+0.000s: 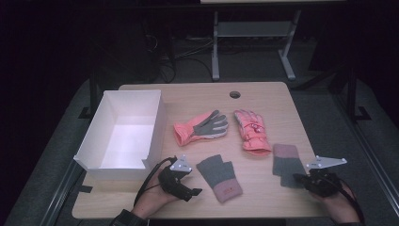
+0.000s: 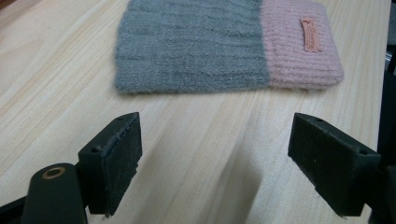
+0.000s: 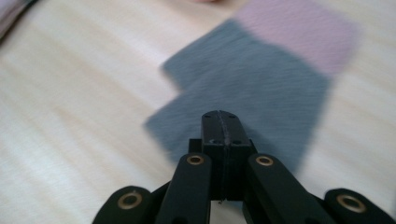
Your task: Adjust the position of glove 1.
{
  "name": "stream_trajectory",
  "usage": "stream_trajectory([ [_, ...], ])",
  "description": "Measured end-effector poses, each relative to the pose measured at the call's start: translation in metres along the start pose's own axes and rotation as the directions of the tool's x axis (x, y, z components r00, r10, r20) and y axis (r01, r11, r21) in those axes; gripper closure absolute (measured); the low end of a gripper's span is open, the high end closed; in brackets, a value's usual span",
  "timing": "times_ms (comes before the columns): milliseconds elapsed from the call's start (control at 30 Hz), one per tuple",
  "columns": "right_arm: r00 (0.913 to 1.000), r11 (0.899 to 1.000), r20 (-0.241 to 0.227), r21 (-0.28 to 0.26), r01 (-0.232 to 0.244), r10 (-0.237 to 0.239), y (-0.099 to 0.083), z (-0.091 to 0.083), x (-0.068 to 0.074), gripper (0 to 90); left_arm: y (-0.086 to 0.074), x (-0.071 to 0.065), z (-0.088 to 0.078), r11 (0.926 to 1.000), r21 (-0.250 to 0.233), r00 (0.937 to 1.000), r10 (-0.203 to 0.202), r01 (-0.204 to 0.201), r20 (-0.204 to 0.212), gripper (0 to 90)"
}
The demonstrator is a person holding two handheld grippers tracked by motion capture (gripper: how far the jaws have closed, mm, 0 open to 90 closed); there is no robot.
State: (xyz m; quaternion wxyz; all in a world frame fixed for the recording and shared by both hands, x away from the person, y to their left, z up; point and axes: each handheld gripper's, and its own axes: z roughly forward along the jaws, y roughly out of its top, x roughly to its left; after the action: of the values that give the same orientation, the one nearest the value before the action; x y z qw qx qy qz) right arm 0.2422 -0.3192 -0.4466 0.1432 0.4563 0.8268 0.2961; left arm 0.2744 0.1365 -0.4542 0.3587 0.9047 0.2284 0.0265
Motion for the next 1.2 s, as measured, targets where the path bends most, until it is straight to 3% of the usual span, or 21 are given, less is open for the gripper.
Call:
stream_trajectory([
  [33, 1.0000, 1.000, 0.000, 0.000, 0.000, 0.000, 0.000, 0.000, 0.000, 90.0, 0.000, 0.000, 0.000, 1.0000, 0.000, 1.0000, 0.000, 0.000, 0.000, 17.2],
  [133, 0.9980, 1.000, 0.056, 0.003, -0.031, 0.031, -0.006, -0.006, -0.020, 90.0, 0.000, -0.001, 0.000, 1.0000, -0.005, 1.0000, -0.007, 0.007, 0.000, 17.2],
  [300, 0.9962, 0.998, 0.067, 0.009, -0.058, 0.057, -0.011, -0.008, -0.028, 90.0, 0.000, 0.000, 0.000, 1.0000, 0.001, 1.0000, -0.001, 0.001, 0.000, 17.2],
  [433, 0.9980, 0.998, 0.048, 0.040, -0.043, 0.041, -0.012, -0.004, -0.025, 90.0, 0.000, -0.001, 0.000, 1.0000, -0.003, 1.0000, -0.004, 0.004, 0.000, 17.2],
  [633, 0.9995, 0.997, 0.022, 0.068, -0.024, 0.023, -0.009, 0.001, -0.017, 90.0, -0.001, -0.001, 0.000, 1.0000, -0.001, 1.0000, -0.004, 0.004, 0.002, 17.2],
  [833, 0.9986, 0.996, -0.046, 0.082, 0.031, -0.027, -0.003, 0.006, 0.001, 90.0, 0.000, -0.001, 0.000, 1.0000, -0.002, 1.0000, -0.008, 0.008, 0.002, 17.2],
  [900, 0.9944, 0.994, -0.078, 0.078, 0.077, -0.071, 0.000, 0.009, 0.010, 90.0, 0.000, 0.000, 0.000, 0.9999, 0.009, 1.0000, 0.006, -0.006, 0.001, 17.2],
  [1167, 0.9845, 0.991, -0.141, 0.071, 0.115, -0.105, 0.009, 0.017, 0.025, 90.0, -0.001, -0.001, 0.002, 0.9998, 0.018, 1.0000, 0.004, -0.004, 0.004, 17.2],
  [1200, 0.9803, 0.990, -0.163, 0.069, 0.124, -0.111, 0.011, 0.019, 0.029, 90.0, -0.001, -0.001, 0.002, 0.9998, 0.020, 1.0000, 0.004, -0.004, 0.002, 17.2],
])
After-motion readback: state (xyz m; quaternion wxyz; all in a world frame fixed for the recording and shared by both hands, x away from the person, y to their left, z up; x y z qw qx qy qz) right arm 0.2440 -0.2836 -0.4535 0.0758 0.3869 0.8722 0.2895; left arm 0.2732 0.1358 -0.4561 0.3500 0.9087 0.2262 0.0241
